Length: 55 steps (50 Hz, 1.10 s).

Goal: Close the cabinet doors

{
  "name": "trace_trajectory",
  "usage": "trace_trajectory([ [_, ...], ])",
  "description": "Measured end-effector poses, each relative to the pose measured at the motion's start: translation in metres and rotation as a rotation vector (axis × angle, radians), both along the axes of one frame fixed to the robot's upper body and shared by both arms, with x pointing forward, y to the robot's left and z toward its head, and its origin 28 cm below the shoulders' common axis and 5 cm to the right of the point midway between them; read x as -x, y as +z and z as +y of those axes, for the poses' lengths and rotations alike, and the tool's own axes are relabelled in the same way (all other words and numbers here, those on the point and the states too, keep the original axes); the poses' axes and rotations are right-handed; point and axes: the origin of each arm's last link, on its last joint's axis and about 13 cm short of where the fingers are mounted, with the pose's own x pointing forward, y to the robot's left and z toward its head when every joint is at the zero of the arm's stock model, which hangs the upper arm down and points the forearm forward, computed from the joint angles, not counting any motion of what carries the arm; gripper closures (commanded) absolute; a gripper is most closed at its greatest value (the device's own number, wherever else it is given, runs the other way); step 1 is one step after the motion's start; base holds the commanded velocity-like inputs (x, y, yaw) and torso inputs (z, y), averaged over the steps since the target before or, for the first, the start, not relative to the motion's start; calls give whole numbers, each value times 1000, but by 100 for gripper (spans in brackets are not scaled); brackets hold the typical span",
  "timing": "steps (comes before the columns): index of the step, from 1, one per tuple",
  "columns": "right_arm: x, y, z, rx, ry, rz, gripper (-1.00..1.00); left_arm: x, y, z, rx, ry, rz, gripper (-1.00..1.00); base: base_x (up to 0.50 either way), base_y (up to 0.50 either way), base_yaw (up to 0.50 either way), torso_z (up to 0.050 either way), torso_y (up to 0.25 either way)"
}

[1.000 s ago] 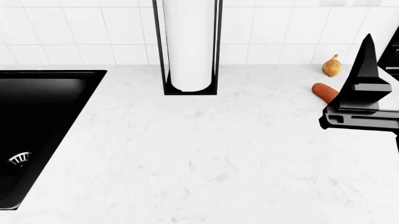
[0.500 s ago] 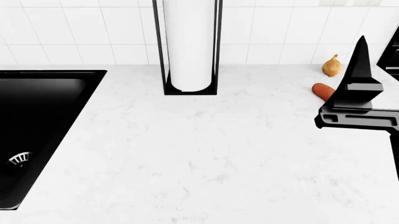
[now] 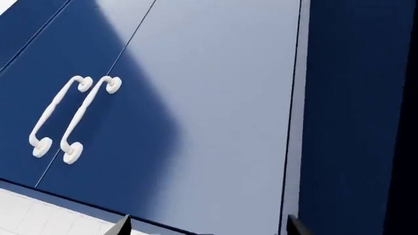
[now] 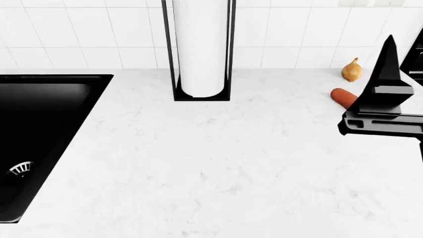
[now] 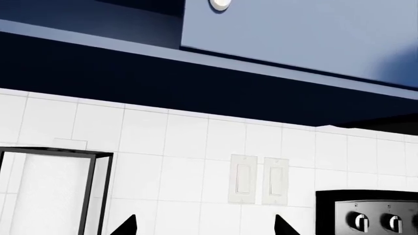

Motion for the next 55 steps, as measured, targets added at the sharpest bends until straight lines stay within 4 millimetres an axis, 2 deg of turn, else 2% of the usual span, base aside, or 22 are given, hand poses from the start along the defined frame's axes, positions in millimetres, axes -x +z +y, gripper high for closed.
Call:
trace_trajectory([
  [13,1,0,0,-1,-2,-2,-100,32,20,20,14,100,-70,-100,0,0,0,0,0],
  [24,2,-1,0,-2,-2,-1,-100,47,37,29,-9,128,-104,-100,0,0,0,0,0],
  [26,1,-1,0,-4,-2,0,-100,42,31,32,-48,130,-89,-100,0,0,0,0,0],
  [29,1,-2,0,-5,-1,0,-100,22,18,39,-121,105,-37,-100,0,0,0,0,0],
  [31,1,-2,-1,-6,-1,0,-100,11,17,43,-150,108,-12,-100,0,0,0,0,0],
  [35,2,-3,-1,-8,-1,1,-100,6,35,43,-138,123,-34,-100,0,0,0,0,0],
  [43,3,-4,-3,-12,-5,-1,-100,4,69,31,-61,73,-43,-100,0,0,0,0,0],
  [55,5,-7,-5,-18,-9,0,-100,1,97,9,-7,2,-47,-100,0,0,0,0,0],
])
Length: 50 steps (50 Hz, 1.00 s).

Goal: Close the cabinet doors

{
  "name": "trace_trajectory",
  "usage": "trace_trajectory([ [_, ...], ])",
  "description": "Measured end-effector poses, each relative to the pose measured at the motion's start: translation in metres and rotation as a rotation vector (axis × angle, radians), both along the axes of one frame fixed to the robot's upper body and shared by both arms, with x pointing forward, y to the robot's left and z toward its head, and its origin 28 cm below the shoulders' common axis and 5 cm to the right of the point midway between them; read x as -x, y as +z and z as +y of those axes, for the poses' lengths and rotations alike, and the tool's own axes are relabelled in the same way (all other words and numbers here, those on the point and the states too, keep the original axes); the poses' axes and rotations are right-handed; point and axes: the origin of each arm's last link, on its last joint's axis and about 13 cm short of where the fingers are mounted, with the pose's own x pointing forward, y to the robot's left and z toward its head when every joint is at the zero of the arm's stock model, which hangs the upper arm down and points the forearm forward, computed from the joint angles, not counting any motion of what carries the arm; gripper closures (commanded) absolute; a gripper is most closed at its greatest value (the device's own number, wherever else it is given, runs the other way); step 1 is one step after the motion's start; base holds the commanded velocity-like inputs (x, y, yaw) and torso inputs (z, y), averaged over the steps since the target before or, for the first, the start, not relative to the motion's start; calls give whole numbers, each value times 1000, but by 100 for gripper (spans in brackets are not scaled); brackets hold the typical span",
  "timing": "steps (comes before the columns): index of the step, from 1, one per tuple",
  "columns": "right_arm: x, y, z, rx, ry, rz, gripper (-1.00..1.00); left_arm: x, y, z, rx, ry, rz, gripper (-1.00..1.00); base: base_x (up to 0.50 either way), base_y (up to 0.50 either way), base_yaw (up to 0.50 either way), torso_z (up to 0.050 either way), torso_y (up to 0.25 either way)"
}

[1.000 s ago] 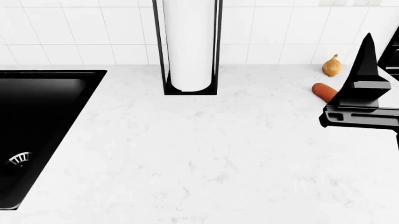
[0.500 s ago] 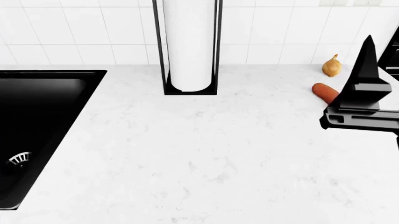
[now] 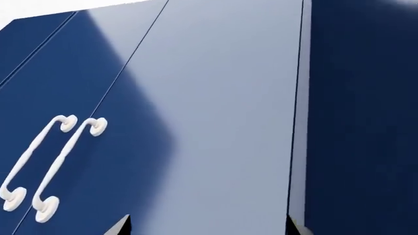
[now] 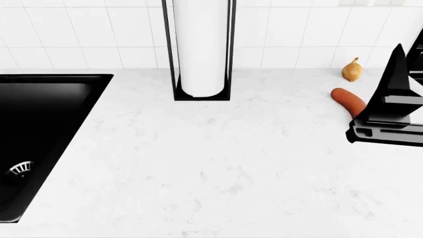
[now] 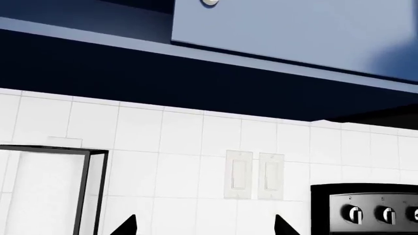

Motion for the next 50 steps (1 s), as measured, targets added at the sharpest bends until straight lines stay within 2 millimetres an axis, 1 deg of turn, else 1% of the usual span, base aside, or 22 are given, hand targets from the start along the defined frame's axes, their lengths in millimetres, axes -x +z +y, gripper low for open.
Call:
trace_trajectory([
  [28,5,-1,-3,-6,-6,-15,-100,-15,31,-43,-72,-116,-20,-100,0,0,0,1,1],
  [50,18,2,-6,23,-4,-93,-100,-33,35,-70,-75,-224,-50,-100,0,0,0,1,1],
])
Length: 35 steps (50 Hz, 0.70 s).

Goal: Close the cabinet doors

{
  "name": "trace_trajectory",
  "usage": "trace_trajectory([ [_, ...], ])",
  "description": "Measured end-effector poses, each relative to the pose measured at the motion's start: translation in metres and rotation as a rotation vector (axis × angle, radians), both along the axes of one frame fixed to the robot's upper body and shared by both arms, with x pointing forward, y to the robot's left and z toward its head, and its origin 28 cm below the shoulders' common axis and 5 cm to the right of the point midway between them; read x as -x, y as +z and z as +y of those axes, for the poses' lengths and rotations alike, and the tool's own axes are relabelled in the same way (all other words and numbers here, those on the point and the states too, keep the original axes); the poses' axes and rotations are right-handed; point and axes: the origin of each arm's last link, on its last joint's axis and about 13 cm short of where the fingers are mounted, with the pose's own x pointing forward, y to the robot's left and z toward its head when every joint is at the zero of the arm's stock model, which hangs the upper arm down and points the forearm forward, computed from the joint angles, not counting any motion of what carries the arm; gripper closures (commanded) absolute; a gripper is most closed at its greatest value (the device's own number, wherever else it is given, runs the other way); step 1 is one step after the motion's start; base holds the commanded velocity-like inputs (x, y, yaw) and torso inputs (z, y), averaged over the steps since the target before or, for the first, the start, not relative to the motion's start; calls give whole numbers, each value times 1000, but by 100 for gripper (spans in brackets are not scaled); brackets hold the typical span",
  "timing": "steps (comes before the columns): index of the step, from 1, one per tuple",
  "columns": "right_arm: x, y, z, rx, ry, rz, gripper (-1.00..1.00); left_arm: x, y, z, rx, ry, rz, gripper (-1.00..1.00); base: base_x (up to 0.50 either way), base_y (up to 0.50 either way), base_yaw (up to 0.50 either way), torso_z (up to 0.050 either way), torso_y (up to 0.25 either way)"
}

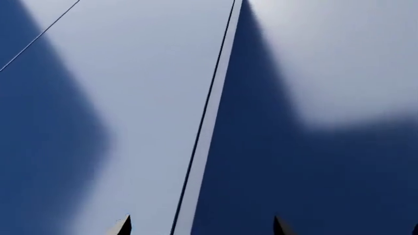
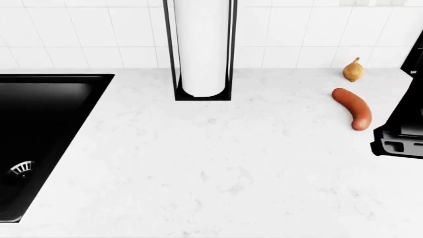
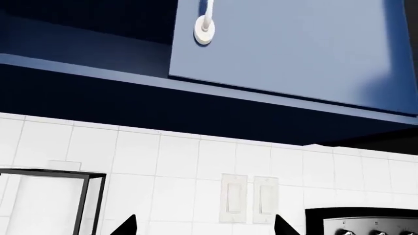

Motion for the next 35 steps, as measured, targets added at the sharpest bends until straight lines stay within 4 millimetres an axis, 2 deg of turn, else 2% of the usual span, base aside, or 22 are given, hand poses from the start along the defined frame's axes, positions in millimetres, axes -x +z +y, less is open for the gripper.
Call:
trace_trajectory([
  [35,10,-1,-5,15,37,-40,-100,-34,4,-37,-58,-98,62,-100,0,0,0,0,0],
])
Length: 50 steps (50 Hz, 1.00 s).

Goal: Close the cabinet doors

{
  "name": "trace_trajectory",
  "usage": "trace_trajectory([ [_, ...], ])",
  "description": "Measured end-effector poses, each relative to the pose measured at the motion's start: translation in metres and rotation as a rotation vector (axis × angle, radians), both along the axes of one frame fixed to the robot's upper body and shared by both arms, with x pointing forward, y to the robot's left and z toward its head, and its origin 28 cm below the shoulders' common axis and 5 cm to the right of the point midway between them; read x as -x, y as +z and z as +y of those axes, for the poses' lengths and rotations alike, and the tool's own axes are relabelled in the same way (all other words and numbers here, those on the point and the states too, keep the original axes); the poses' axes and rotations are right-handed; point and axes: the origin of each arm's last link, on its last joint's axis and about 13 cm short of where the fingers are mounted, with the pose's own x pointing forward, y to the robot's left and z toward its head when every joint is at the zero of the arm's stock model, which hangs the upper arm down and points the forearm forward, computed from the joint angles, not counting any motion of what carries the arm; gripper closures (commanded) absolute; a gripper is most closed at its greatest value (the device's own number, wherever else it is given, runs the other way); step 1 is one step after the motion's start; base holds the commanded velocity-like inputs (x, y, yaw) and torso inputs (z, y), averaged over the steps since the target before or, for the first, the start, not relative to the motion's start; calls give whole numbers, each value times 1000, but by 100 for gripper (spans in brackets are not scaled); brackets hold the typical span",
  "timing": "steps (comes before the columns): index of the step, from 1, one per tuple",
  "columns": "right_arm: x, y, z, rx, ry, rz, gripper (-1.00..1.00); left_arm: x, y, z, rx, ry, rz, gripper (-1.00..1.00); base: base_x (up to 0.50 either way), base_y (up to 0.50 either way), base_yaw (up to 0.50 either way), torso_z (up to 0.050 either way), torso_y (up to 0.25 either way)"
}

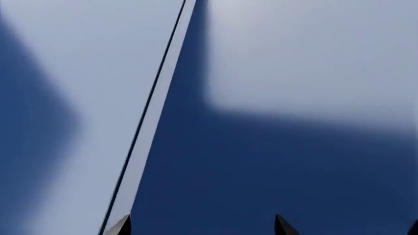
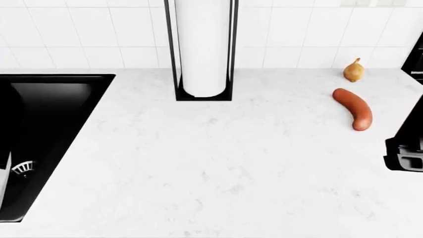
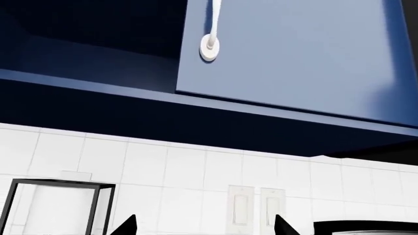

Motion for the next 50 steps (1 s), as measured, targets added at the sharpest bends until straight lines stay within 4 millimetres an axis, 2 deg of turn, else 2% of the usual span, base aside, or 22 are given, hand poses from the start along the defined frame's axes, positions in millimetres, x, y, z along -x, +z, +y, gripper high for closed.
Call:
trace_trajectory([
  [12,1,-1,0,6,17,-1,-100,-15,0,-13,-35,-54,53,-100,0,0,0,0,0],
  [27,3,-1,0,7,36,-9,-100,-25,2,-24,-41,-116,108,-100,0,0,0,0,0],
  [38,4,-1,0,11,52,-19,-100,-34,-5,-32,-56,-187,153,-100,0,0,0,0,0],
  [50,5,-1,0,13,63,-23,-100,-52,-19,-45,-105,-254,220,-100,0,0,0,0,0],
])
